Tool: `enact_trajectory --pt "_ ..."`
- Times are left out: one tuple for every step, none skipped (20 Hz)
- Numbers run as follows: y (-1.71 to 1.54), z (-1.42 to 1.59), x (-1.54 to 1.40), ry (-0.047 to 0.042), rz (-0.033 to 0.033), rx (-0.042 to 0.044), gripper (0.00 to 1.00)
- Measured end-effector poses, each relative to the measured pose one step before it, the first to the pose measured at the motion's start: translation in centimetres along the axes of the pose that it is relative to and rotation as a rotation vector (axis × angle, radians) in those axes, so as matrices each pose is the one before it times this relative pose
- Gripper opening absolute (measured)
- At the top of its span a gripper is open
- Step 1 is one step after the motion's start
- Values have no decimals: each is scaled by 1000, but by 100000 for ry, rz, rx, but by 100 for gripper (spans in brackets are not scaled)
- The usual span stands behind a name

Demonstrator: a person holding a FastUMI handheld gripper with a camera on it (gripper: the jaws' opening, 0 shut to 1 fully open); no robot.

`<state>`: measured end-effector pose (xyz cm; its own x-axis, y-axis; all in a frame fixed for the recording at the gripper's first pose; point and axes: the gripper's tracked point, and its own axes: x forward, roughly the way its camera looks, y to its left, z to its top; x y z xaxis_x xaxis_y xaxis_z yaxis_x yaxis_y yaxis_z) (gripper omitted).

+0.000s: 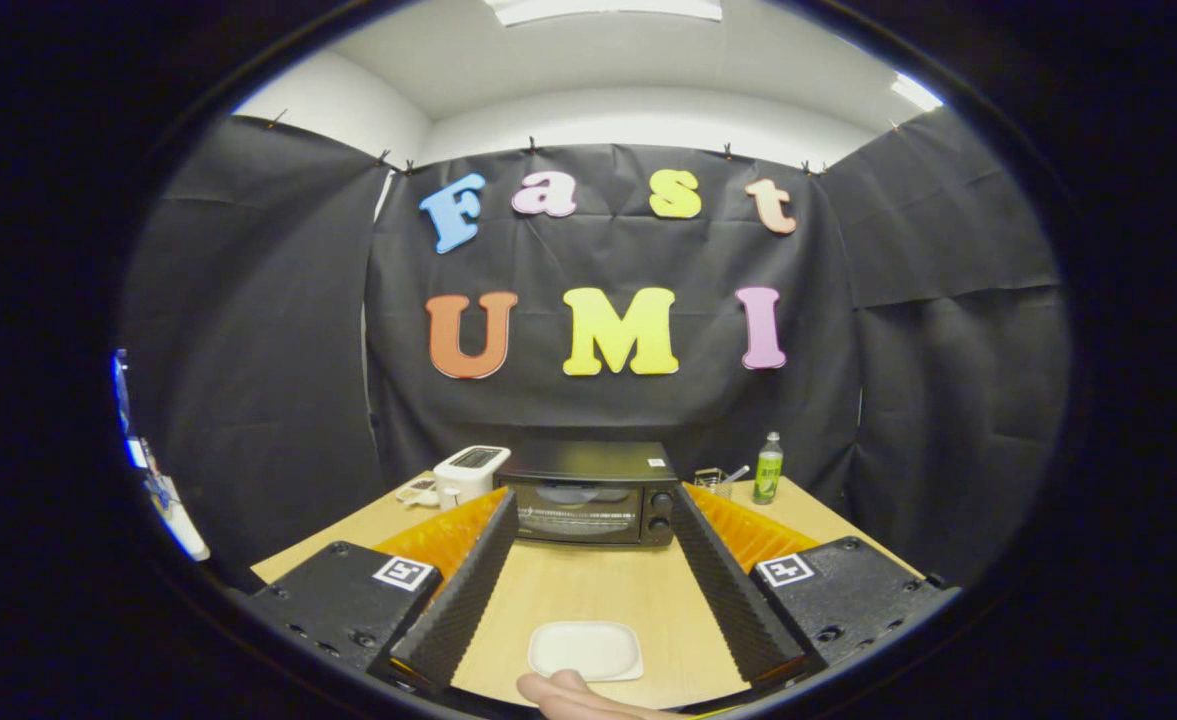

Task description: Open the toaster oven, put the food inside, and close the toaster oven door.

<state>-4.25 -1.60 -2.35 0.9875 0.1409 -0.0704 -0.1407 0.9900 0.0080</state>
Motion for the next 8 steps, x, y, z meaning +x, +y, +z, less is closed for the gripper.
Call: enact_trajectory --pt "321 -264 -119 583 315 -457 100" --pt "386 -132 -36 144 783 -78 100" --pt "379 -18 2 -15 740 -174 100" --pt "311 -22 -64 39 498 -626 100" --pt "148 -54 -79 -74 206 -744 100" --pt "172 2 -34 -109 -38 -774 100" --pt "115 -25 -50 -90 -23 -605 100" --pt "131 -4 3 13 41 -417 100"
